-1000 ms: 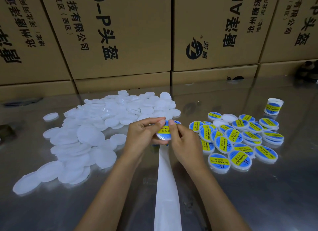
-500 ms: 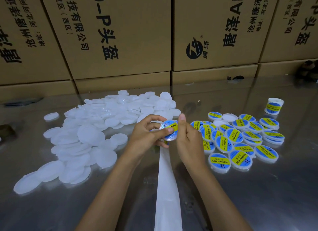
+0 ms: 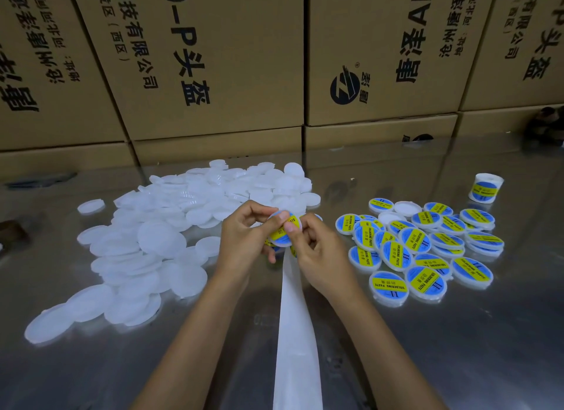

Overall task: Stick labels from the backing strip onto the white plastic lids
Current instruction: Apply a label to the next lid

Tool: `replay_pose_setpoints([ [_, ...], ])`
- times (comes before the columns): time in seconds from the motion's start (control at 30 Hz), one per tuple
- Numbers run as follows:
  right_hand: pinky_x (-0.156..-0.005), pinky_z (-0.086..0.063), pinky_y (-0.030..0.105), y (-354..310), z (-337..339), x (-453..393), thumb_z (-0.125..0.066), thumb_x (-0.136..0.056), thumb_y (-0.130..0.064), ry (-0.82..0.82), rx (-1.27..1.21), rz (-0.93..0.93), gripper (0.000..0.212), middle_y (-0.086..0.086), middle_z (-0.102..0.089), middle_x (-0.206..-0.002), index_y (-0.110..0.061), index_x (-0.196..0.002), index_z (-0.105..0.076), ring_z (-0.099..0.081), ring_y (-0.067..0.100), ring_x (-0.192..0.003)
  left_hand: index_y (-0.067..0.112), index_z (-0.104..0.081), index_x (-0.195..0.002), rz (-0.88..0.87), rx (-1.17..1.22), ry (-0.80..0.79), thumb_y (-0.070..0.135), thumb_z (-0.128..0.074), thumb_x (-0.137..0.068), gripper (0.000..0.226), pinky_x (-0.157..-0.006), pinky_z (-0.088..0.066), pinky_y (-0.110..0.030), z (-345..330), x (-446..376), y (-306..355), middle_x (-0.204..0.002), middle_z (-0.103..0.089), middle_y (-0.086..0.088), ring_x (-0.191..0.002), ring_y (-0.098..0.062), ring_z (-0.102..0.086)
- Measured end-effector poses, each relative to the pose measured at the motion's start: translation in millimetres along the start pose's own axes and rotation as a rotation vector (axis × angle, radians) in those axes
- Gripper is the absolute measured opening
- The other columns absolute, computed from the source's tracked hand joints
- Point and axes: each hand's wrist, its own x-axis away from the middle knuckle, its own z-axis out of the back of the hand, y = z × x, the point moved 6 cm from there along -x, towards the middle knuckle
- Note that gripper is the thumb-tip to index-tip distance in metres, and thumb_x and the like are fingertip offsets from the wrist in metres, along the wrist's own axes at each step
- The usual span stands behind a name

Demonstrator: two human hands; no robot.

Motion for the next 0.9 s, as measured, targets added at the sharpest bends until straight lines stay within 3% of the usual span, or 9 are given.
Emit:
replay_pose_setpoints([
  [0.17, -0.052, -0.026, 0.025, 4, 0, -1, -0.064, -0.095, -0.03, -0.015, -0.024, -0.052, 0.036, 0.003, -0.038, -0.056, 0.001, -0.079, -0.053, -0.032, 0.01, -0.053, 0.01, -0.067, -0.081, 0.003, -0.056, 0.005, 0.014, -0.072, -0.092, 0.013, -0.044, -0.053, -0.032, 1, 0, 0, -0.088, -0.072, -0.007, -0.045, -0.028, -0.062],
  [0.27, -0.055, -0.034, 0.036, 8, 0, -2, -0.06, -0.097, -0.026, -0.007, -0.042, -0.105, 0.032, 0.017, -0.046, -0.061, 0.001, -0.082, -0.052, -0.041, 0.018, -0.056, 0.008, -0.069, -0.089, 0.005, -0.092, -0.037, 0.012, -0.065, -0.097, 0.01, -0.048, -0.056, -0.034, -3, 0, 1, -0.096, -0.071, -0.01, -0.048, -0.027, -0.065],
  [0.37, -0.073, -0.049, 0.048, 17, 3, -4, -0.055, -0.097, -0.024, 0.037, -0.073, -0.193, 0.027, 0.029, -0.061, -0.089, 0.002, -0.091, -0.056, -0.057, 0.037, -0.077, 0.009, -0.071, -0.099, 0.023, -0.09, -0.142, 0.004, -0.057, -0.1, 0.015, -0.048, -0.053, -0.025, -14, 3, 1, -0.101, -0.071, -0.011, -0.045, -0.019, -0.063],
  [0.47, -0.078, -0.05, 0.038, 23, 5, -5, -0.054, -0.099, -0.034, 0.063, -0.071, -0.22, 0.027, 0.013, -0.069, -0.089, -0.008, -0.097, -0.064, -0.065, 0.022, -0.083, 0.013, -0.072, -0.106, 0.016, -0.116, -0.277, -0.003, -0.053, -0.099, 0.026, -0.053, -0.05, -0.019, -21, 8, 1, -0.098, -0.072, -0.011, -0.047, -0.015, -0.062],
  [0.57, -0.068, -0.044, 0.017, 23, 11, -5, -0.048, -0.102, -0.039, 0.104, -0.026, -0.197, 0.032, -0.003, -0.067, -0.082, -0.014, -0.095, -0.066, -0.062, 0.004, -0.078, 0.016, -0.071, -0.116, 0.014, -0.146, -0.446, -0.012, -0.05, -0.095, 0.041, -0.064, -0.051, -0.017, -31, 15, 3, -0.091, -0.075, -0.001, -0.06, -0.011, -0.066],
  [0.63, -0.065, -0.044, 0.021, 25, 13, -6, -0.042, -0.104, -0.038, 0.148, -0.024, -0.184, 0.037, 0.0, -0.065, -0.077, -0.011, -0.091, -0.063, -0.06, 0.006, -0.071, 0.011, -0.067, -0.126, 0.031, -0.132, -0.498, -0.017, -0.052, -0.092, 0.047, -0.069, -0.052, -0.021, -36, 17, 2, -0.101, -0.074, -0.006, -0.071, -0.011, -0.067],
  [0.77, -0.063, -0.045, 0.032, 26, 12, -5, -0.035, -0.106, -0.038, 0.192, -0.15, -0.229, 0.048, 0.009, -0.064, -0.071, -0.005, -0.087, -0.063, -0.057, 0.015, -0.066, 0.012, -0.066, -0.127, 0.053, -0.113, -0.455, -0.013, -0.061, -0.089, 0.046, -0.071, -0.053, -0.022, -33, 16, 1, -0.105, -0.074, -0.012, -0.073, -0.012, -0.067],
  [0.9, -0.054, -0.034, 0.024, 30, 6, -5, -0.034, -0.103, -0.052, 0.081, -0.201, -0.331, 0.049, -0.013, -0.052, -0.048, -0.02, -0.086, -0.066, -0.048, 0.004, -0.051, 0.018, -0.074, -0.116, -0.005, -0.12, -0.261, 0.002, -0.064, -0.094, 0.029, -0.061, -0.052, -0.019, -22, 9, 4, -0.084, -0.073, 0.003, -0.056, -0.012, -0.061],
])
